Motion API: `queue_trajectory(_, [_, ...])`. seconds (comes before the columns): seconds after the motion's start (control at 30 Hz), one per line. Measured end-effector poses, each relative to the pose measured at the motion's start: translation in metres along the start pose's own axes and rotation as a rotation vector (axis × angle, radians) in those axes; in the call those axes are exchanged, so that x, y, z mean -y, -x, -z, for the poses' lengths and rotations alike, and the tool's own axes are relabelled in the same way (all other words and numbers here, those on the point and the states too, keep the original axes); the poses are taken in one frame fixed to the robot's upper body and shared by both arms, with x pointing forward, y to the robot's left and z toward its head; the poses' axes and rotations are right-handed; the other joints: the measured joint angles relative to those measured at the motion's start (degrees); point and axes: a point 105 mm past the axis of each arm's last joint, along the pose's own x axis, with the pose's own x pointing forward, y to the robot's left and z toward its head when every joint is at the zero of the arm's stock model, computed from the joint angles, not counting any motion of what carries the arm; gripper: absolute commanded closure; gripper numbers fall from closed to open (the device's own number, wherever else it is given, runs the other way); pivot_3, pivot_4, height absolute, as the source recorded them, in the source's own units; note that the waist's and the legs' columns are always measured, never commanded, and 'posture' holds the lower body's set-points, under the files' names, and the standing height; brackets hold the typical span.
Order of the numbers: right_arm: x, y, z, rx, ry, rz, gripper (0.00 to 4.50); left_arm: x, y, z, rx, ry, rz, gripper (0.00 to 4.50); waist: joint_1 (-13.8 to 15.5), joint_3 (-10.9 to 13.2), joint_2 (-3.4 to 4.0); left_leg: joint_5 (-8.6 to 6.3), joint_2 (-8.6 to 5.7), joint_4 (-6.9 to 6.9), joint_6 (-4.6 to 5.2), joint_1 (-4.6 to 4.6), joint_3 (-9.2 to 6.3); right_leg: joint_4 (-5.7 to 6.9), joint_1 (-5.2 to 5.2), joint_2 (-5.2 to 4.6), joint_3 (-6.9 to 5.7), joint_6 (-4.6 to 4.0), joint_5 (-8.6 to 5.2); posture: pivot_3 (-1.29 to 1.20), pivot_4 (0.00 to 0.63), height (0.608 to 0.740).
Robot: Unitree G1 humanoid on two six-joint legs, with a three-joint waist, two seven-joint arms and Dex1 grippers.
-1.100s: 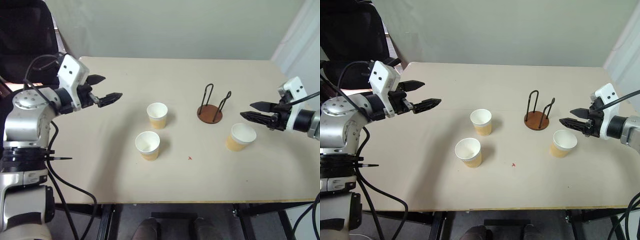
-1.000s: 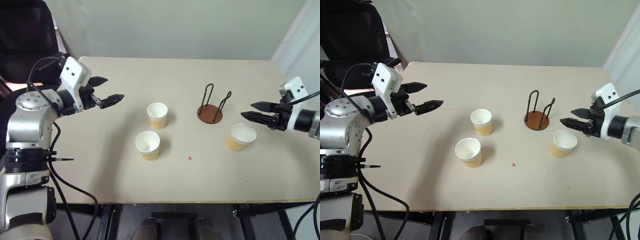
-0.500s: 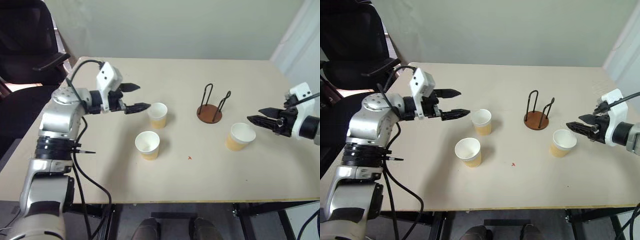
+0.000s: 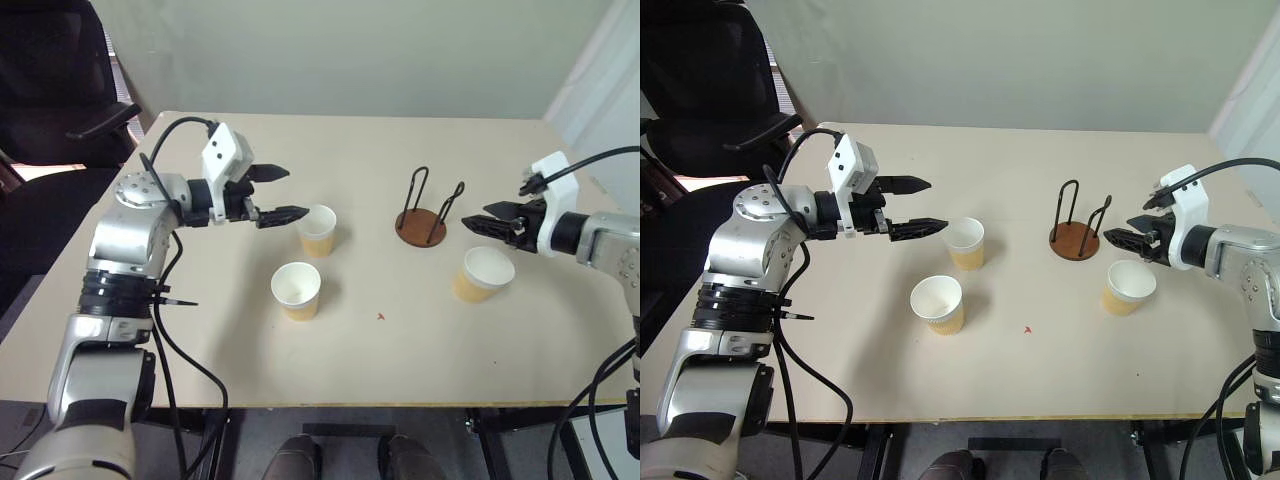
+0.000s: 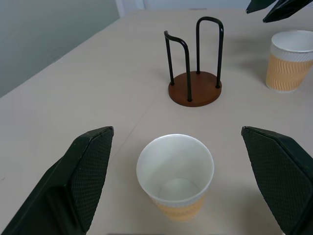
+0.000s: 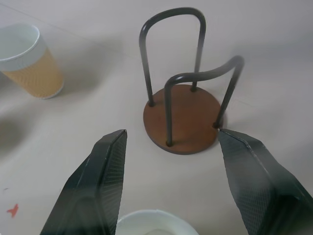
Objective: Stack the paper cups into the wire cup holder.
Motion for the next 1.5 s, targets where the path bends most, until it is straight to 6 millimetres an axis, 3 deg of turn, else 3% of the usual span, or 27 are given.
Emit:
queue_trajectory(0.13, [-0.001,-0.011,0.003,0.007,-0.018,0.001,1.48,0.000,0.000,-0.002,0.005,-0.006,-0.003,0.00,0.0,0.0,0.00,0.03,0.00,0.02,-0.04,0.02,-0.02,0.07,0.00,0.00,0.00,-0.01,0.01,0.00,0.150,0.740])
queue_trajectory(0.43, [-0.013,-0.044,-0.013,0.066,-0.024,-0.010,1.48,-0.001,0.001,-0.003,0.023,-0.007,-0.020,0.00,-0.2,0.0,0.01,0.03,0.00,0.01,-0.04,0.01,-0.03,0.07,-0.07,0.00,0.00,-0.03,0.01,0.00,0.150,0.740])
queue_trajectory(0.67, [-0.018,-0.066,-0.006,0.050,-0.011,0.006,1.48,0.001,0.001,-0.001,0.028,-0.002,-0.018,0.00,-0.2,0.0,0.01,0.03,0.00,-0.04,-0.04,-0.03,-0.03,0.04,-0.12,0.00,-0.01,-0.04,0.01,0.00,0.150,0.740])
queue_trajectory(0.9, [-0.016,-0.073,-0.002,0.047,0.007,0.040,1.48,0.000,0.002,-0.001,0.026,-0.001,-0.020,0.00,-0.2,0.0,0.02,0.03,0.00,-0.04,-0.05,-0.03,-0.02,0.05,-0.12,0.00,-0.01,-0.05,0.00,0.00,0.150,0.740])
queue_trajectory(1.0, [-0.016,-0.076,-0.005,0.070,0.010,0.062,2.05,0.001,0.002,0.000,0.025,0.001,-0.021,0.00,-0.2,0.0,0.02,0.03,0.00,-0.05,-0.06,-0.03,-0.02,0.06,-0.14,0.00,-0.01,-0.05,0.00,0.00,0.150,0.740])
queue_trajectory(1.23, [-0.011,-0.074,-0.008,0.106,-0.011,0.094,4.47,0.000,0.006,0.002,0.013,-0.002,-0.027,0.00,-0.2,0.0,0.02,0.02,0.00,-0.07,-0.08,-0.03,-0.02,0.04,-0.14,0.00,-0.01,-0.04,0.00,0.00,0.150,0.740])
queue_trajectory(1.5, [-0.023,-0.074,-0.012,0.170,-0.068,0.033,4.47,0.013,0.016,0.002,0.021,0.082,0.078,0.00,-0.2,0.0,0.02,0.01,-0.01,-0.12,-0.11,-0.05,0.01,0.03,-0.19,0.02,0.00,-0.05,0.00,0.00,0.150,0.740])
